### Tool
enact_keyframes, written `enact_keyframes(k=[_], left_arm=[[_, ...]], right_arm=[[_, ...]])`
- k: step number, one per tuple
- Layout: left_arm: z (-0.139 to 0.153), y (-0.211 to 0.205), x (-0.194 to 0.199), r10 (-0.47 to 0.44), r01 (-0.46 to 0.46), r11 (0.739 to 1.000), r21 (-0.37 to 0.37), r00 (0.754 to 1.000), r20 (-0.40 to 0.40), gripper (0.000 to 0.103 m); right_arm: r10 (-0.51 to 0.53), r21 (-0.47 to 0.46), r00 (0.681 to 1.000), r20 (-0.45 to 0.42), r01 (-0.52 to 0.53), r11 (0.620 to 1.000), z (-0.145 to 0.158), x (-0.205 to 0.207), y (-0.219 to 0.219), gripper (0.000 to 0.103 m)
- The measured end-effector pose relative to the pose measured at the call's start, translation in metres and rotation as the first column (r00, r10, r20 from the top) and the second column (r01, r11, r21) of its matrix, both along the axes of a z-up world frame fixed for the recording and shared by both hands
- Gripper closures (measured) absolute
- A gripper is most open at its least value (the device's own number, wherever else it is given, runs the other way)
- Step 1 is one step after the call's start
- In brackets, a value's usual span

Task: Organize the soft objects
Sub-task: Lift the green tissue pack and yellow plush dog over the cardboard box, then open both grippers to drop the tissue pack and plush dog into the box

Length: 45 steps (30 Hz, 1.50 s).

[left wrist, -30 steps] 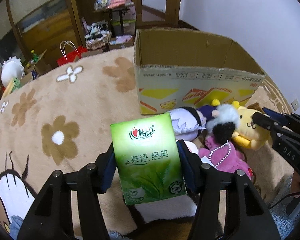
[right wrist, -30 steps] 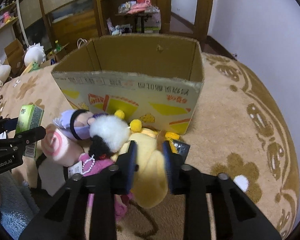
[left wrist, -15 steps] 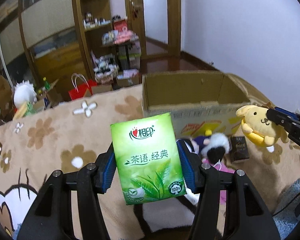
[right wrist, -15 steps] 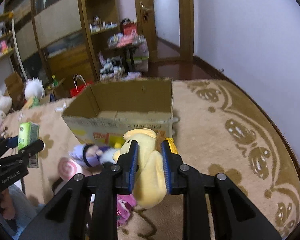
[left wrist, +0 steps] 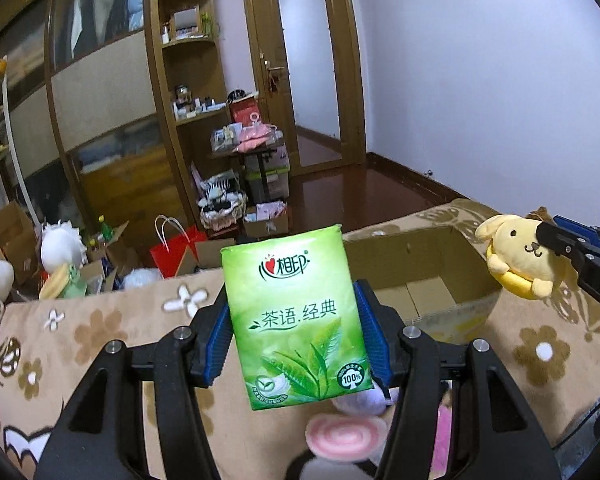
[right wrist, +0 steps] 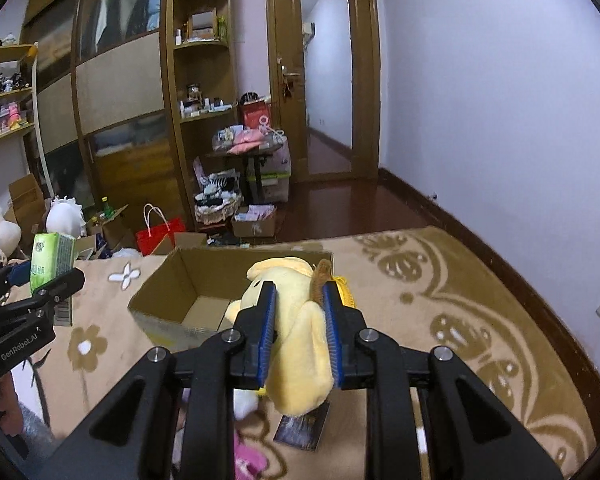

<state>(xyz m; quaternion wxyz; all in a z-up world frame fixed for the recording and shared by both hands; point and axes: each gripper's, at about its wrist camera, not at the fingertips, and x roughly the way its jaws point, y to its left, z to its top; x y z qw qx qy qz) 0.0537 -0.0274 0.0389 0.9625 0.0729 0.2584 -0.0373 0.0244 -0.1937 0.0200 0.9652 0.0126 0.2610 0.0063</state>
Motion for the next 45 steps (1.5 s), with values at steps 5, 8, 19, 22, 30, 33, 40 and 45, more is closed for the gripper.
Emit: enact_keyframes(k=[5,8,19,22,30,33,40,45], left_arm=[[0.004,-0.007,0.025,-0.014,0.014,1.0,0.006,1.0,0.016,0.047],[0.001,-0.012,0.04,-0.028,0.028,1.0,0.009,0.999,0.021,0.047],[-0.033,-0.027,0.081,-0.073,0.074,0.997,0.025,0.997,-0.04,0.047],[-0.041,-0.031,0.089,-0.086,0.088,0.996,0.017,0.994,-0.061,0.047],[-0.069,-0.038,0.109,-0.101,0.103,0.995,0.008,0.984,-0.144,0.046],[-0.074,-0.039,0.11,-0.098,0.101,0.995,0.012,0.984,-0.151,0.038],[-0.078,-0.037,0.103,-0.077,0.083,0.996,0.038,0.985,-0.152,0.02],[-0.077,-0.026,0.09,-0.056,0.061,0.998,0.024,0.983,-0.177,0.015]], right_arm=[[0.017,-0.008,1.0,0.012,-0.017,1.0,0.002,0.024,0.004,0.079],[0.027,-0.011,1.0,0.012,-0.027,1.0,0.001,0.038,0.008,0.079],[0.051,-0.011,0.998,-0.027,-0.051,0.999,-0.022,0.078,0.015,0.078],[0.055,0.007,0.997,-0.047,-0.055,0.998,-0.03,0.085,0.013,0.078],[0.058,0.054,0.994,-0.092,-0.053,0.997,-0.046,0.101,0.01,0.076],[0.074,0.105,0.99,-0.12,-0.062,0.993,-0.053,0.105,0.004,0.074],[0.097,0.167,0.986,-0.135,-0.073,0.983,-0.061,0.106,-0.003,0.072],[0.092,0.165,0.988,-0.122,-0.071,0.984,-0.054,0.099,-0.003,0.057]])
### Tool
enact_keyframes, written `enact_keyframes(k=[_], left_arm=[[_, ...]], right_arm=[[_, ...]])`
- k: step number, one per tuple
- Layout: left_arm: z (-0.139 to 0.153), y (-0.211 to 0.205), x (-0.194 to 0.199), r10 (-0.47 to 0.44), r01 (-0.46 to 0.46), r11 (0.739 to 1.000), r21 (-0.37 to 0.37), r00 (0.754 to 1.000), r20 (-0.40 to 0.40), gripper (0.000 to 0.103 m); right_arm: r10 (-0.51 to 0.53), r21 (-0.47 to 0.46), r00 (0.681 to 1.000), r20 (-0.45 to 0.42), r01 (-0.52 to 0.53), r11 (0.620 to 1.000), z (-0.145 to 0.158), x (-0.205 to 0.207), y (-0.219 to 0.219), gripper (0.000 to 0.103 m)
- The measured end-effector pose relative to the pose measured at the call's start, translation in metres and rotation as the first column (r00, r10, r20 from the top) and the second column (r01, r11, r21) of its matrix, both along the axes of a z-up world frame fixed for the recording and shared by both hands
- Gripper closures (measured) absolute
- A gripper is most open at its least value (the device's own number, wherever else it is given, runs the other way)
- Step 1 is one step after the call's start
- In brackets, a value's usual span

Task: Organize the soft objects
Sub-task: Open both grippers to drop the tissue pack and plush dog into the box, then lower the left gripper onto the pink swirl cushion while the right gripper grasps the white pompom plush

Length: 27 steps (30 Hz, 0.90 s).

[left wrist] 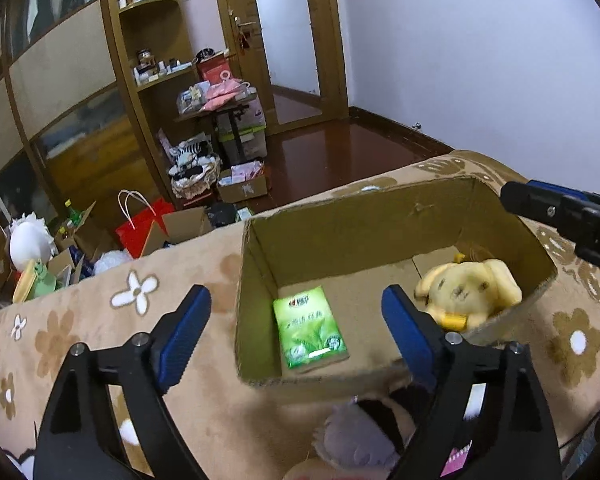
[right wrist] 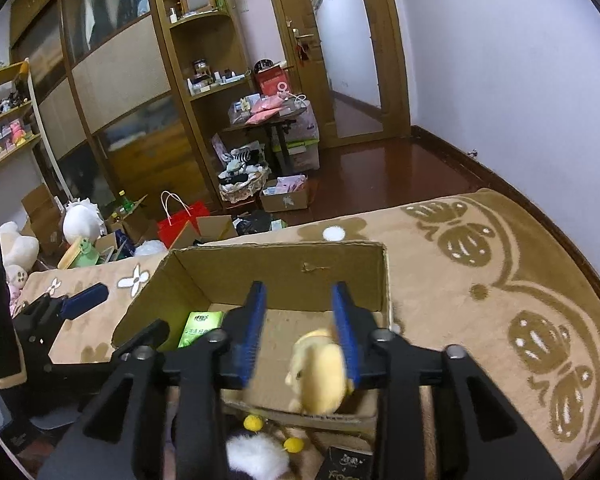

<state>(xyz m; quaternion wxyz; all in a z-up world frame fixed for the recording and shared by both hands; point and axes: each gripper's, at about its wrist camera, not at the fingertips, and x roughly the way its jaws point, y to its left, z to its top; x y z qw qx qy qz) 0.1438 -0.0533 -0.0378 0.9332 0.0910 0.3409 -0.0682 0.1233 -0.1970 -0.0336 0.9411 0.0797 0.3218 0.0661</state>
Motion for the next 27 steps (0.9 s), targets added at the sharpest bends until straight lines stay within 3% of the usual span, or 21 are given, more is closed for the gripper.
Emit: enact_keyframes(k=[2,4,8,10,13,21,27], left_arm=[[0.003,0.006,-0.007,0.008,-0.008,1.0,-0.013,1.0,-0.006,0.014],[0.007,0.012,-0.015,0.025,-0.025,0.999,-0.026,1.0,-0.007,0.008],[0.016,0.021,-0.033,0.027,-0.027,0.999,-0.03,1.0,-0.012,0.007],[0.02,0.024,-0.041,0.03,-0.03,0.999,-0.021,1.0,-0.009,0.006],[0.025,0.029,-0.055,0.039,-0.039,0.999,-0.023,0.999,-0.005,0.004],[0.035,0.034,-0.094,0.041,-0.041,0.998,-0.054,0.999,-0.011,0.002],[0.034,0.027,-0.113,0.029,-0.029,1.0,0.001,0.999,-0.02,0.002]], right_arm=[[-0.003,0.007,1.0,0.004,0.003,1.0,0.002,-0.005,-0.001,0.053],[-0.002,0.004,1.0,0.001,0.002,1.0,0.005,-0.011,-0.001,0.04],[-0.004,-0.023,1.0,0.007,0.004,1.0,0.009,-0.026,0.002,0.026],[-0.004,-0.033,1.0,0.011,0.005,0.999,0.012,-0.034,0.003,0.009],[-0.009,-0.037,1.0,0.026,0.01,0.999,0.018,-0.048,0.003,0.001],[-0.024,-0.043,1.0,0.019,0.025,0.999,0.024,-0.076,0.006,0.0],[-0.035,-0.04,0.999,0.007,0.035,0.999,0.025,-0.091,0.005,0.0]])
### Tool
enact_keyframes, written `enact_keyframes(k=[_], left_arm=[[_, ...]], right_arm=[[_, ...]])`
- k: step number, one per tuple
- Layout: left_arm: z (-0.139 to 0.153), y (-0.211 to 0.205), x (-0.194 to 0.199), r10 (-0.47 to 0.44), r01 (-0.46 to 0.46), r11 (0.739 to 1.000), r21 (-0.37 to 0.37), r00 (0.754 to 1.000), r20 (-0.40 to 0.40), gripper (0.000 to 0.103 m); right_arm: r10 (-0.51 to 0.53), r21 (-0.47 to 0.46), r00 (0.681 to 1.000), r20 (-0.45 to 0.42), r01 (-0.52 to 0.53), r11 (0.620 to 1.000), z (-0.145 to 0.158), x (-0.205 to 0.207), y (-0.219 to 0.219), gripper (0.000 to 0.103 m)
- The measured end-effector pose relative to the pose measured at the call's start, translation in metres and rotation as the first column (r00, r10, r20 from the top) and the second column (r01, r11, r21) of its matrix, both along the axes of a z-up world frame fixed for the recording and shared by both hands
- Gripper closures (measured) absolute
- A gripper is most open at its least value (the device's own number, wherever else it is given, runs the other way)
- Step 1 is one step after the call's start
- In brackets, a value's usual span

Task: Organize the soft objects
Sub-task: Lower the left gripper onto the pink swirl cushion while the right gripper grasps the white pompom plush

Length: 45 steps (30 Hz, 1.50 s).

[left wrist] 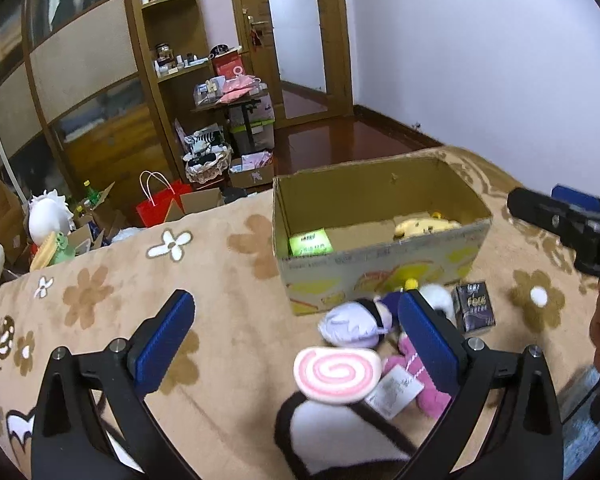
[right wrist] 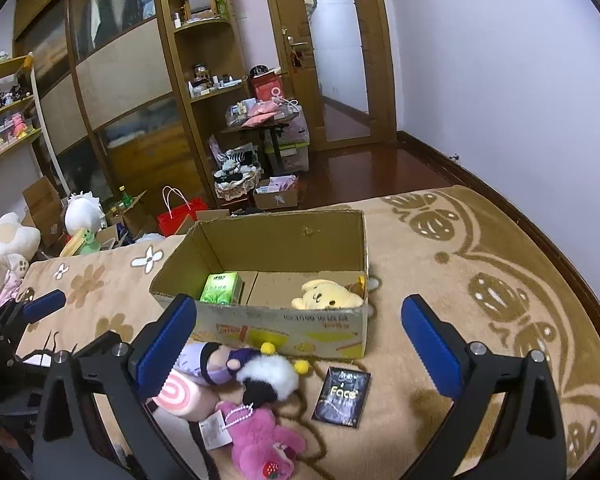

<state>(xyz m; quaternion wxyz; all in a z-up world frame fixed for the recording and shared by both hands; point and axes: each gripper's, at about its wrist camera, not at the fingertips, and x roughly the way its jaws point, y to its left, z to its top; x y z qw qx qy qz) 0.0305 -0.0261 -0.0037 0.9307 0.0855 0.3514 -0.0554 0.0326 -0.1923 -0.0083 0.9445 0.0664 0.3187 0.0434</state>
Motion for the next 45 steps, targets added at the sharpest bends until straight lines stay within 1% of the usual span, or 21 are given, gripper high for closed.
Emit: enact_keyframes(k=[4,9,21,31,35,36,37,39,42,45], left_arm=[[-0.006,-0.001,0.0,-0.004,0.005,1.0,0.008,0.998,-0.062,0.002],[-0.018,-0.001,0.005,-0.009,0.01,1.0,0.014,0.994,-0.106,0.002],[-0.05,-0.003,0.026,-0.031,0.031,1.0,-0.003,0.974,-0.226,0.002],[-0.078,-0.017,0.042,-0.08,0.086,0.996,0.006,0.943,-0.324,0.002],[-0.087,-0.016,0.049,-0.073,0.079,0.997,0.002,0.932,-0.355,0.002],[-0.089,-0.015,0.05,-0.07,0.076,0.997,0.0,0.929,-0.363,0.002],[-0.091,-0.014,0.052,-0.07,0.074,0.997,-0.004,0.924,-0.376,0.002],[-0.096,-0.013,0.056,-0.068,0.07,0.998,-0.01,0.913,-0.401,0.002],[-0.103,-0.014,0.06,-0.071,0.07,0.997,-0.018,0.901,-0.427,0.002],[-0.107,-0.016,0.062,-0.07,0.072,0.997,-0.012,0.894,-0.443,0.002]], right_arm=[[-0.009,0.016,1.0,-0.016,0.01,1.0,-0.004,-0.006,-0.004,0.0],[-0.025,0.004,0.998,-0.054,0.025,1.0,-0.012,-0.008,-0.003,0.0],[0.002,-0.016,0.99,-0.138,-0.005,1.0,-0.038,0.007,0.007,0.0],[0.03,-0.023,0.978,-0.206,-0.036,0.999,-0.063,0.022,0.019,0.0],[0.033,-0.026,0.971,-0.238,-0.04,0.999,-0.073,0.028,0.022,0.0],[0.025,-0.035,0.97,-0.242,-0.034,0.999,-0.075,0.029,0.022,0.002],[0.023,-0.04,0.966,-0.258,-0.034,0.999,-0.079,0.032,0.023,0.007],[0.035,-0.022,0.958,-0.285,-0.042,0.999,-0.086,0.036,0.022,0.012],[0.049,0.003,0.948,-0.313,-0.05,0.999,-0.095,0.041,0.023,0.012],[0.068,0.007,0.941,-0.331,-0.07,0.998,-0.101,0.045,0.026,0.02]])
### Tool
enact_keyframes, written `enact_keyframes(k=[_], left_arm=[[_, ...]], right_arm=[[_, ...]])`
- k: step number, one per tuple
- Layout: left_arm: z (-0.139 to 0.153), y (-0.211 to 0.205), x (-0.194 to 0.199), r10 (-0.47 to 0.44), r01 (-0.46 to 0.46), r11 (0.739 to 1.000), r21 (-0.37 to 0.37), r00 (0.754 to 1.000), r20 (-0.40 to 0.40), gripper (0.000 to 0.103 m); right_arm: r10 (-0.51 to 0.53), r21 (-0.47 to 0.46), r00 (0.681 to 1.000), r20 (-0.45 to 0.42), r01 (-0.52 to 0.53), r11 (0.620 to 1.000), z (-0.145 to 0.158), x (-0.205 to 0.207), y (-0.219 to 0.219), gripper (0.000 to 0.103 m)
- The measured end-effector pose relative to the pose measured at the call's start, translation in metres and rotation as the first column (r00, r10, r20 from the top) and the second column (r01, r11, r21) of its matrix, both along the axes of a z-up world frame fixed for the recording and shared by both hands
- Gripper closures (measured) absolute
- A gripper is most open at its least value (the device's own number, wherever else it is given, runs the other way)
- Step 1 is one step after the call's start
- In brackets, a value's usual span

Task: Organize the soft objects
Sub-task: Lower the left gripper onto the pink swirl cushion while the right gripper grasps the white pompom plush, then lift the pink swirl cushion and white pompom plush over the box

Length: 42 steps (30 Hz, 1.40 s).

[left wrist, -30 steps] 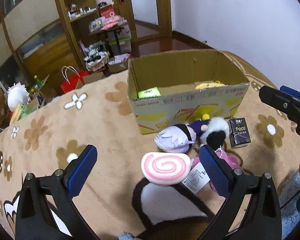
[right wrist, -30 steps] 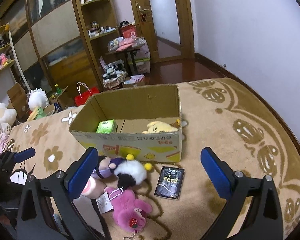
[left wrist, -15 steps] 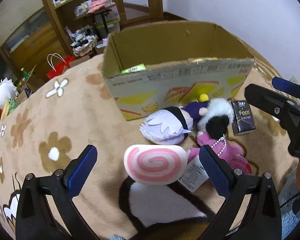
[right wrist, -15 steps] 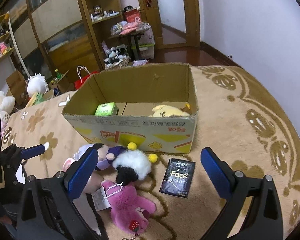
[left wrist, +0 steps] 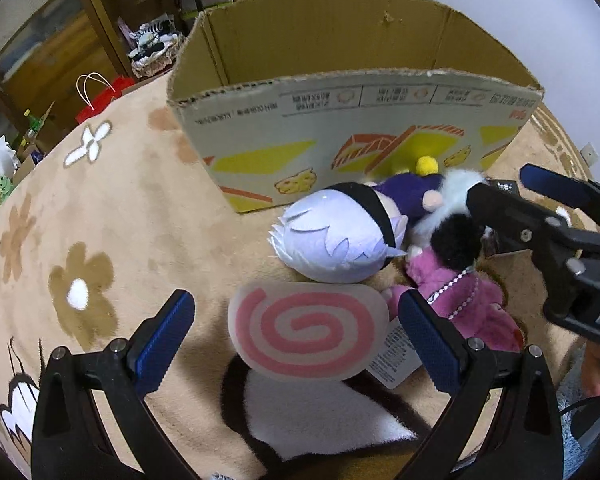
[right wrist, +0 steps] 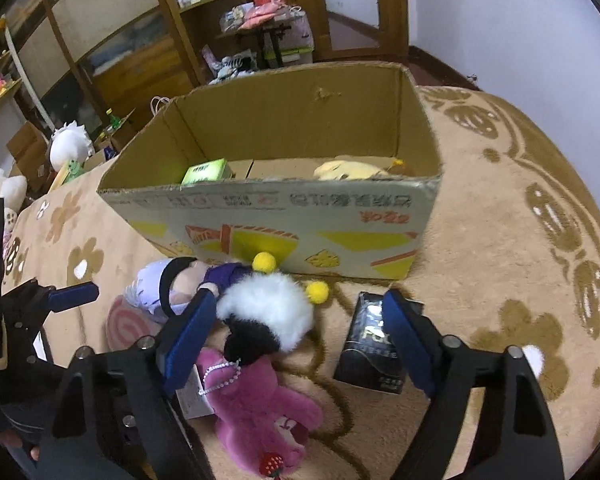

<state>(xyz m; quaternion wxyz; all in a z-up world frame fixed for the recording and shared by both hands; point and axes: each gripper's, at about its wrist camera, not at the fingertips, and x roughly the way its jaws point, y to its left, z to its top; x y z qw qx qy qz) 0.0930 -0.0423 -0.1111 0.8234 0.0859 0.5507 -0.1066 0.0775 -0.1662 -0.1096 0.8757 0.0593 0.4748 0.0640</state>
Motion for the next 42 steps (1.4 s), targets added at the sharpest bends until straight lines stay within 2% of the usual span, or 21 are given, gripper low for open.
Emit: enact_keyframes(k=[2,4,8,12,13,15,19,23,32,38,42], left_arm=[[-0.004,-0.001,0.002,-0.003,0.003,1.0,-0.002,1.0,-0.016,0.002],[-0.008,-0.002,0.004,-0.003,0.003,1.0,0.0,0.999,-0.034,0.003],[-0.016,-0.001,0.007,0.005,-0.005,1.0,0.006,0.998,-0.07,0.003],[-0.023,0.002,0.009,0.018,-0.019,1.0,-0.007,0.994,-0.111,0.016],[-0.023,0.001,0.008,0.018,-0.02,1.0,-0.015,0.993,-0.115,0.02],[-0.022,0.001,0.007,0.014,-0.018,0.999,-0.029,0.993,-0.116,0.025],[-0.019,0.002,0.003,0.021,-0.024,0.999,-0.025,0.995,-0.1,0.031],[-0.013,0.005,-0.007,0.04,-0.039,0.999,0.023,0.998,-0.041,0.032],[0.027,0.015,-0.033,0.087,-0.086,0.996,-0.008,0.988,0.126,0.033],[0.059,0.018,-0.047,0.101,-0.099,0.995,-0.022,0.962,0.252,0.033],[0.078,0.019,-0.055,0.111,-0.101,0.994,-0.046,0.928,0.355,0.033]], right_arm=[[0.016,0.001,1.0,-0.022,-0.016,1.0,-0.005,0.003,0.004,0.022],[0.03,-0.002,0.999,-0.038,-0.031,1.0,-0.01,0.004,0.008,0.032],[0.059,-0.003,0.996,-0.072,-0.059,0.998,-0.021,0.006,0.013,0.039],[0.079,-0.006,0.993,-0.082,-0.08,0.997,-0.027,0.01,0.02,0.044],[0.085,-0.004,0.992,-0.094,-0.086,0.996,-0.029,0.011,0.022,0.053],[0.098,-0.014,0.989,-0.11,-0.1,0.995,-0.032,0.012,0.026,0.062],[0.103,-0.05,0.99,-0.095,-0.108,0.993,-0.032,0.009,0.031,0.064],[0.092,-0.05,0.993,-0.078,-0.097,0.994,-0.027,0.005,0.03,0.065],[0.052,-0.045,0.998,0.046,-0.05,0.998,0.011,-0.016,0.017,0.065],[0.037,-0.046,0.988,0.149,-0.03,0.999,0.044,-0.034,0.003,0.065],[0.016,-0.036,0.975,0.22,-0.008,0.999,0.065,-0.041,-0.005,0.065]])
